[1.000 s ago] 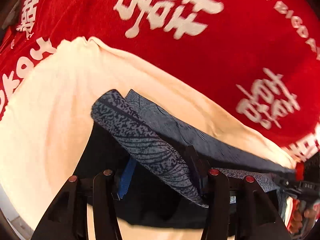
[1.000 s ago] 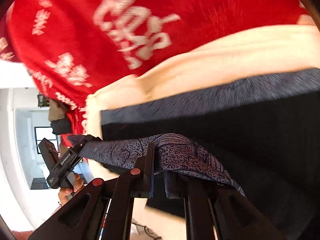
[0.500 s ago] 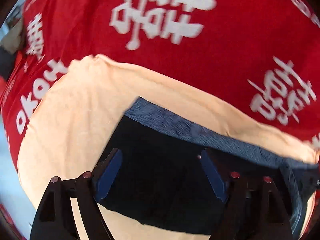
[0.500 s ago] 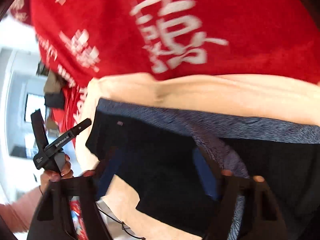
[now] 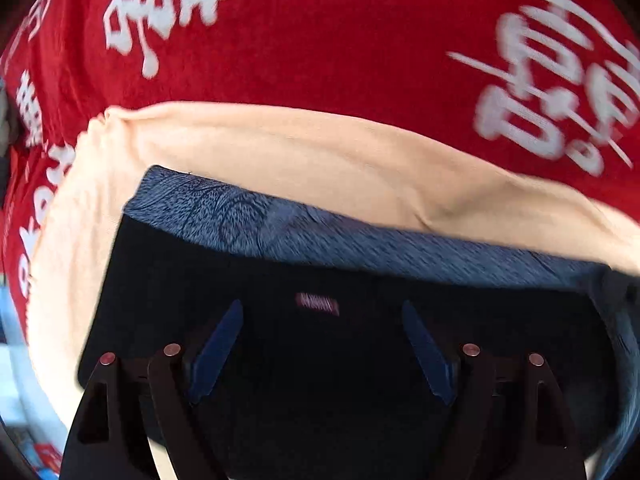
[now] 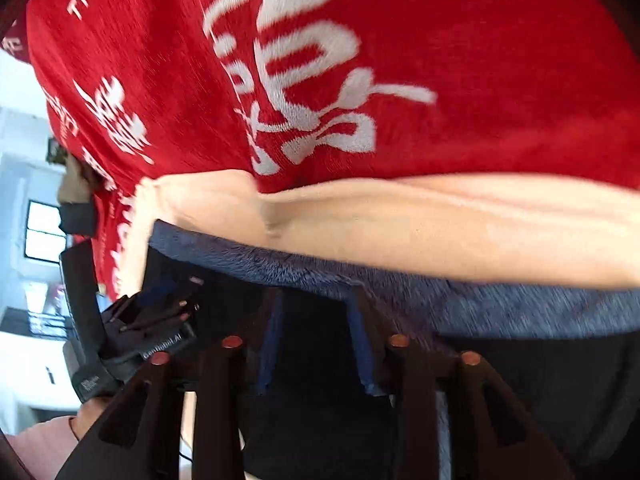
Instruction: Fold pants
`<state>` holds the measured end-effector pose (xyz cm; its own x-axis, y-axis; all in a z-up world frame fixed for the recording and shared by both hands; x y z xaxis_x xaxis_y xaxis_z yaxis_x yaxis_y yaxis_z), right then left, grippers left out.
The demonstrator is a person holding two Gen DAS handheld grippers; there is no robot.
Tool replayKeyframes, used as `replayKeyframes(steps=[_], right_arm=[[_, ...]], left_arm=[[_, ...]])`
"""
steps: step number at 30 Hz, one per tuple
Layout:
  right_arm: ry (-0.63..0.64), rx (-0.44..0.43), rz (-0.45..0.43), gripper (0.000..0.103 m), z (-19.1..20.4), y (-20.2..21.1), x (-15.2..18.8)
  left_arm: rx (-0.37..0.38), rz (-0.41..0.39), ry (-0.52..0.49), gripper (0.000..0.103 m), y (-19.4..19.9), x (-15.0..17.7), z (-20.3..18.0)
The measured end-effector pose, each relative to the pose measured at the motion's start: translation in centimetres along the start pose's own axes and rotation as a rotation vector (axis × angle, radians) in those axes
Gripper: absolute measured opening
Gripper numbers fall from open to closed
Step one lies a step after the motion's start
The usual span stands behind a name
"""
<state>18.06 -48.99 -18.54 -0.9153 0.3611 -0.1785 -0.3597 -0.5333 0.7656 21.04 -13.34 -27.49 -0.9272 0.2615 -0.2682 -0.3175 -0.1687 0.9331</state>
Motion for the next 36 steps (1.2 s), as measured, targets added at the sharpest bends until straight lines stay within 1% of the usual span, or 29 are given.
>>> replayKeyframes(steps=[2,3,4,6,7,11,14,16,18,19,24,28,31,34,36], right_arm=[[-0.033,-0.035,-0.002,0.049,-0.3,2.2,2.0],[-0.051,-0.045,-0.003,0.049,-0.5,3.1,3.1],[-0.076,-0.054,-0.005,0.049,-0.8,3.8,4.1],[-0.137,-0.061,-0.016,0.049,-1.7,5.4,6.5],[-0.173,-0.058,-0.032,0.049,-2.4,6.4,8.3],[-0.295,-0.019,-0.115,0.049,-4.4,10.1,13.5],[-0.392,0.010,-0.169,0.049,-6.2,12.1,17.8],[-0.455,0.039,-0.207,0.049,-7.1,13.1,21.1],[-0.486,0.052,-0.247,0.049,-7.4,14.2,23.7],[-0.498,0.072,-0.268,0.049,-7.6,14.9,25.3],[-0.591,0.147,-0.346,0.049,-9.5,17.6,31.7],[-0.619,0.225,-0.389,0.051,-11.8,20.0,35.2],[-0.659,0.256,-0.405,0.052,-13.9,21.2,37.3],[-0.675,0.248,-0.410,0.052,-15.6,21.8,38.5],[-0.672,0.206,-0.410,0.052,-16.4,21.7,38.6]], left_arm=[[0.023,-0.004,-0.044,0.082,1.8,1.4,-0.9],[0.048,0.004,-0.064,0.082,2.7,2.4,-1.6],[0.063,0.010,-0.075,0.082,3.3,2.3,-2.3],[0.110,0.029,-0.122,0.082,4.7,4.1,-4.2],[0.122,0.031,-0.140,0.082,5.1,4.7,-5.0],[0.213,0.021,-0.261,0.082,7.7,8.3,-9.2],[0.276,0.025,-0.347,0.082,9.5,11.0,-12.7],[0.332,0.021,-0.405,0.082,10.3,12.4,-14.4],[0.362,0.023,-0.456,0.082,11.3,14.0,-16.1],[0.381,0.030,-0.474,0.082,11.5,14.3,-16.6],[0.472,0.057,-0.525,0.082,14.2,16.8,-20.6],[0.554,0.077,-0.550,0.082,15.6,18.0,-23.9],[0.594,0.116,-0.548,0.082,15.6,18.9,-26.3],[0.608,0.146,-0.538,0.082,15.7,18.5,-27.9],[0.603,0.150,-0.538,0.082,15.8,18.4,-29.8]])
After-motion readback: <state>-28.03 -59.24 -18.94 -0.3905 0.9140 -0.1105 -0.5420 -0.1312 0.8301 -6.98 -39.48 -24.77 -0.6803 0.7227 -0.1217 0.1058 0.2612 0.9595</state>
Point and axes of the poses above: each gripper's, at about its wrist camera, not at the fingertips, and y roughly against the way its jaws point, z to its left, x to its underside, the point moved 9 cm from there along -y, roughly the way its jaws point, and after that the axes turned 8 degrees about -x, right-handed, at the moved point
